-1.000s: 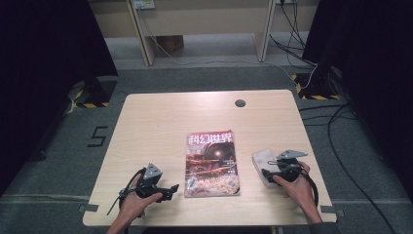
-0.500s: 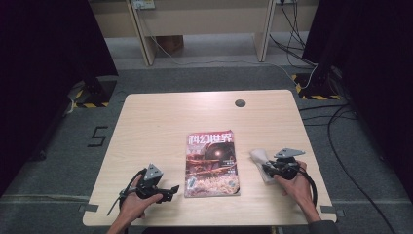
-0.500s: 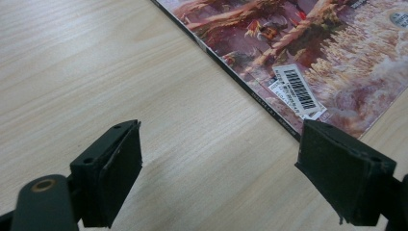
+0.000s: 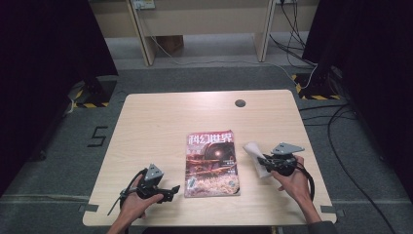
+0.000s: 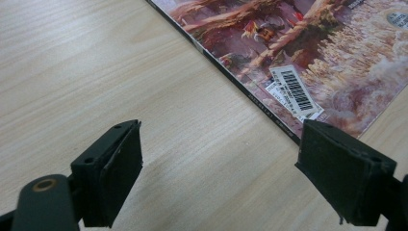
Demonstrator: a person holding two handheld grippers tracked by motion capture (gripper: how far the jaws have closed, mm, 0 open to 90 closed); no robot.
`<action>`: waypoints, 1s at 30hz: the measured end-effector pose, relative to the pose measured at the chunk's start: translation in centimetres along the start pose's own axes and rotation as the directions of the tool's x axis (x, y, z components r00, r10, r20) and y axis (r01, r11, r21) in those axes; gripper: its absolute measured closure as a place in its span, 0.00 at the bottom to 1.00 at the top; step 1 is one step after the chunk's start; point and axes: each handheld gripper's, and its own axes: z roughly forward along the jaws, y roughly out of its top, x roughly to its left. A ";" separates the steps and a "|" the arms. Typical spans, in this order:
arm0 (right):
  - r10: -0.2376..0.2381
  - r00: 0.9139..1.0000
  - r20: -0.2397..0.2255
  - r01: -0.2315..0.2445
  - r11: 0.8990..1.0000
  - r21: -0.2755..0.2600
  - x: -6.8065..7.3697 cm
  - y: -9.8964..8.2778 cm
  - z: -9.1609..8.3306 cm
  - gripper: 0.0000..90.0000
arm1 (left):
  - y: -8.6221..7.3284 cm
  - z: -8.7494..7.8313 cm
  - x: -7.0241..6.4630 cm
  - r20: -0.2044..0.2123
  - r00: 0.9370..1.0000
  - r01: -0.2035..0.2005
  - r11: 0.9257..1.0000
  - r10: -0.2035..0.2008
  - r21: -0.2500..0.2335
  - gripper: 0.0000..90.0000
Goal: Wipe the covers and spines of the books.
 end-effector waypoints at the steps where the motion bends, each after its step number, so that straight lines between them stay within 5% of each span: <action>1: -0.002 1.000 -0.005 0.002 1.000 -0.003 0.1 0.2 0.1 0.86 | 0.0 0.0 0.0 0.000 1.000 -0.001 1.000 0.001 0.001 0.17; 15: -0.021 0.999 -0.046 0.020 1.000 -0.014 1.4 2.2 1.7 0.86 | 0.2 0.5 -0.5 0.010 1.000 -0.028 1.000 0.028 0.005 0.17; 30: -0.112 0.981 -0.157 0.119 0.992 0.037 6.2 5.3 7.6 0.85 | 0.8 1.2 -1.4 0.030 0.997 -0.070 0.998 0.070 -0.002 0.19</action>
